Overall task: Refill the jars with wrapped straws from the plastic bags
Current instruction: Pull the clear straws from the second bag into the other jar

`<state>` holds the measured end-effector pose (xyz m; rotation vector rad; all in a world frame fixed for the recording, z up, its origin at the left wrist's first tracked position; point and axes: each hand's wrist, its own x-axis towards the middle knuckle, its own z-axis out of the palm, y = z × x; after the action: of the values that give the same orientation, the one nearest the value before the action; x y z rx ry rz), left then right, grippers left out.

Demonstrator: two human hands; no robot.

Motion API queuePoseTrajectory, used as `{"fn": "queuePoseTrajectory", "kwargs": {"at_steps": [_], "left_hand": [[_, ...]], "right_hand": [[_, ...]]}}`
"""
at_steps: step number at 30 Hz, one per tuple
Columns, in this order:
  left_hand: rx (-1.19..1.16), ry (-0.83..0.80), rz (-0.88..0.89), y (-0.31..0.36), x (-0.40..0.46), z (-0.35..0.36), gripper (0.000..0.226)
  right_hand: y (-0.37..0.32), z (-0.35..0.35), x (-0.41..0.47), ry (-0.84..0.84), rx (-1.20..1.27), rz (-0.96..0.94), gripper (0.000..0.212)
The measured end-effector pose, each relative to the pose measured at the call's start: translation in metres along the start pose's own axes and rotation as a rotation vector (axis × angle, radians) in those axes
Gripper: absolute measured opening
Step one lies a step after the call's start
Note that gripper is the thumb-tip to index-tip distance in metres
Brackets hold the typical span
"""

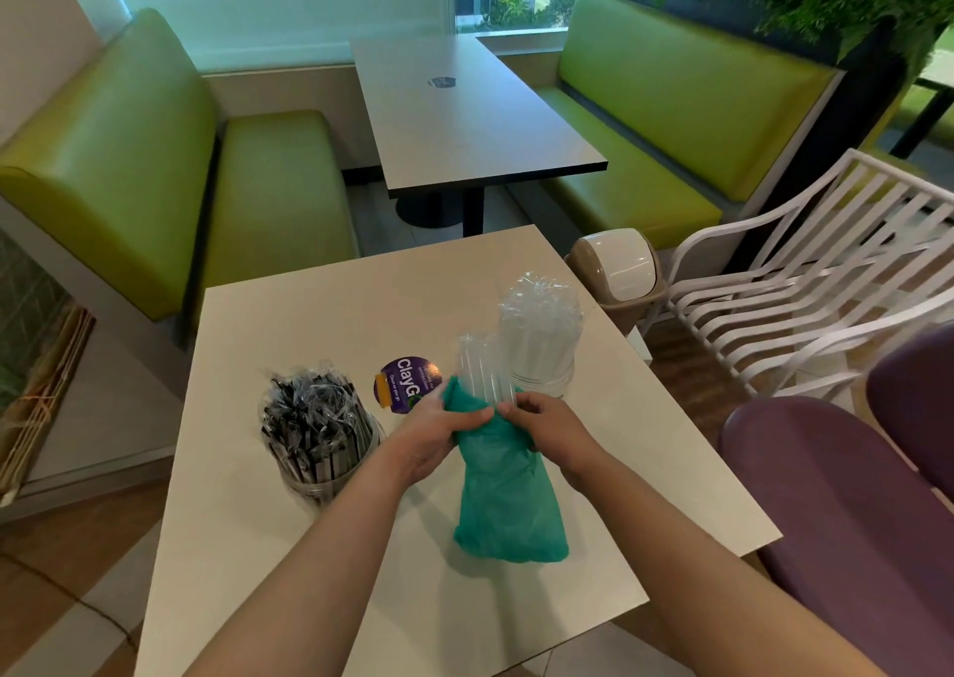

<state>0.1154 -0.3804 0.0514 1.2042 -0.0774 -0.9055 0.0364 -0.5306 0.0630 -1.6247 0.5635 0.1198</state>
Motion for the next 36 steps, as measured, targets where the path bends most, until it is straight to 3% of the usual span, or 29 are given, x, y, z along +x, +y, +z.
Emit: {"fn": "queuePoseTrajectory", "kwargs": {"at_steps": [4,11,16,27,32,36], "left_hand": [[0.004,0.089,-0.008,-0.005,0.001,0.002,0.054],[0.092,0.139,-0.025,-0.007,0.007,0.005,0.066],[0.157,0.206,0.009,-0.003,0.008,0.006,0.054],[0.607,0.436,0.135,0.003,0.02,0.019,0.043],[0.675,0.459,0.127,0.001,0.024,0.023,0.044],[0.654,0.462,0.12,0.0,0.023,0.023,0.046]], "right_hand": [[-0.005,-0.001,-0.001,-0.052,0.008,0.045,0.022],[-0.008,0.0,0.0,-0.069,-0.042,0.051,0.024],[-0.01,-0.001,0.001,-0.056,-0.03,0.039,0.027],[-0.071,-0.029,-0.009,0.274,-0.06,-0.343,0.02],[-0.098,-0.039,-0.019,0.467,-0.067,-0.511,0.014],[-0.098,-0.037,-0.018,0.495,-0.12,-0.549,0.016]]}}
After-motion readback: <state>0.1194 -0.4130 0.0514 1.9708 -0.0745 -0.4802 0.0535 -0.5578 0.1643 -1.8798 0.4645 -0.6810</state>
